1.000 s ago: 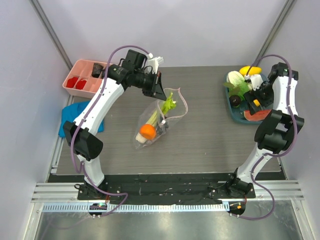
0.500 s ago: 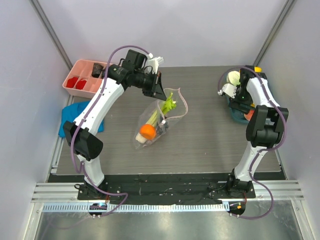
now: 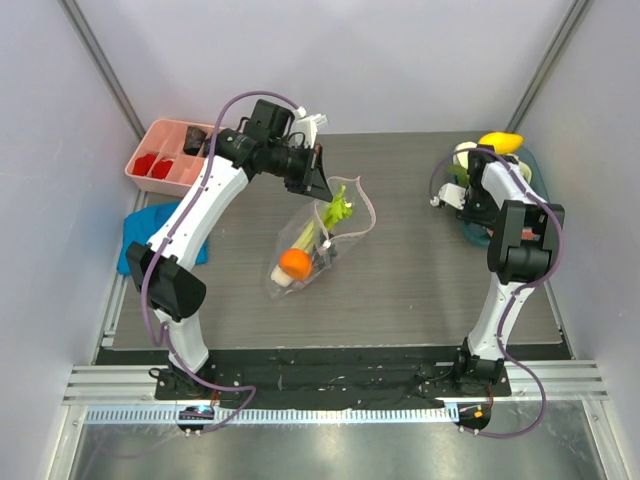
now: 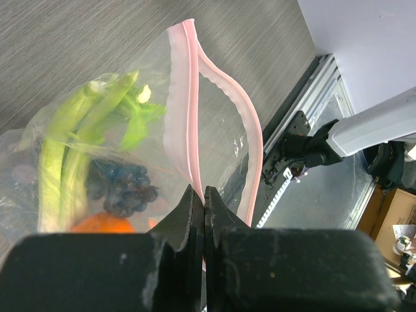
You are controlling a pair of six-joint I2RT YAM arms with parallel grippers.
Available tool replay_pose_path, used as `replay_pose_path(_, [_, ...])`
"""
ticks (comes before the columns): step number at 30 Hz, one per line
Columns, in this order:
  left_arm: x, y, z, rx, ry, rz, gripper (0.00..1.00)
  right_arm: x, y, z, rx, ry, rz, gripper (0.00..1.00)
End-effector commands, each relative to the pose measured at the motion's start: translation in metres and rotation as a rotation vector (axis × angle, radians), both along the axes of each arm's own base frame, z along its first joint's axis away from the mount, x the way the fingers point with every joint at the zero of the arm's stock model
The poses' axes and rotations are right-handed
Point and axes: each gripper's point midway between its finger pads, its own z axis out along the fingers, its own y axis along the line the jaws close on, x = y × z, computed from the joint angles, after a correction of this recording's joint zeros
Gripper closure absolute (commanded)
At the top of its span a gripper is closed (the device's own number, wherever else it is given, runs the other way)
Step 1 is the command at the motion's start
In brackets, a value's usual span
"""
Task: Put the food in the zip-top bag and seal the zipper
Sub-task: Pick up the fake fruit from the bin, then place the fake fruit in the zipper food storage bag.
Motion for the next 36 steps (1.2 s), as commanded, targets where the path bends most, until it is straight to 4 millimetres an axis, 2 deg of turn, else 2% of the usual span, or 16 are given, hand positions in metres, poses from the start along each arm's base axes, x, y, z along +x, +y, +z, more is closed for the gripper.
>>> replay_pose_path(1, [-0.001,-0.001,0.016,-0.033,-0.045,-0.024,1.0,0.003,0.003,0.017,-0.002,-0.043,0.02,0.77])
replay_pose_path(4, [-0.002,-0.001,0.017,-0.037,-0.043,-0.027,1.0,0.003,0.009,0.029,0.032,-0.074,0.019,0.99])
replay_pose_path(11, [-0.003,-0.001,0.018,-0.039,-0.041,-0.025,1.0,0.013,0.026,0.088,0.131,-0.239,-0.014,0.99])
replay_pose_path(12, [-0.003,0.0,0.019,-0.039,-0.045,-0.025,1.0,0.018,0.026,0.107,0.14,-0.3,-0.028,0.99])
replay_pose_path(17, [-0.003,0.0,0.02,-0.034,-0.054,-0.021,1.0,0.035,0.037,0.167,0.234,-0.498,-0.093,0.99])
replay_pose_path(18, [-0.003,0.001,0.021,-0.038,-0.055,-0.019,1.0,0.04,0.048,0.191,0.311,-0.574,-0.115,0.99])
replay_pose_path(20, [-0.003,0.001,0.021,-0.042,-0.048,-0.015,1.0,0.041,0.063,0.217,0.402,-0.644,-0.138,0.99])
replay_pose_path(21, [-0.004,0.0,0.019,-0.046,-0.038,-0.013,1.0,0.042,0.08,0.242,0.5,-0.697,-0.113,0.99])
replay_pose_path(24, [-0.003,-0.001,0.022,-0.078,-0.011,-0.008,1.0,0.032,0.116,0.292,0.722,-0.797,-0.135,0.99])
replay_pose_path(25, [-0.001,0.0,0.022,-0.087,-0.003,-0.007,1.0,0.023,0.137,0.311,0.864,-0.812,-0.164,0.99])
replay_pose_path(27, [0.002,0.001,0.024,-0.096,0.001,0.005,1.0,0.021,0.156,0.336,1.019,-0.854,-0.212,0.99])
replay_pose_path(28, [0.004,0.002,0.027,-0.104,0.0,0.011,1.0,0.009,0.175,0.353,1.173,-0.831,-0.305,0.99])
replay_pose_path(30, [0.006,0.003,0.027,-0.107,0.0,0.022,1.0,0.007,0.192,0.37,1.336,-0.822,-0.371,0.99])
replay_pose_path(31, [0.006,0.003,0.027,-0.109,0.002,0.026,1.0,0.001,0.205,0.379,1.492,-0.75,-0.556,0.99])
replay_pose_path(34, [0.008,0.003,0.026,-0.115,0.014,0.04,1.0,0.002,0.218,0.402,1.697,-0.813,-0.701,0.99])
replay_pose_path(36, [0.01,0.003,0.028,-0.128,0.02,0.049,1.0,-0.012,0.237,0.399,1.805,-0.767,-0.843,0.99])
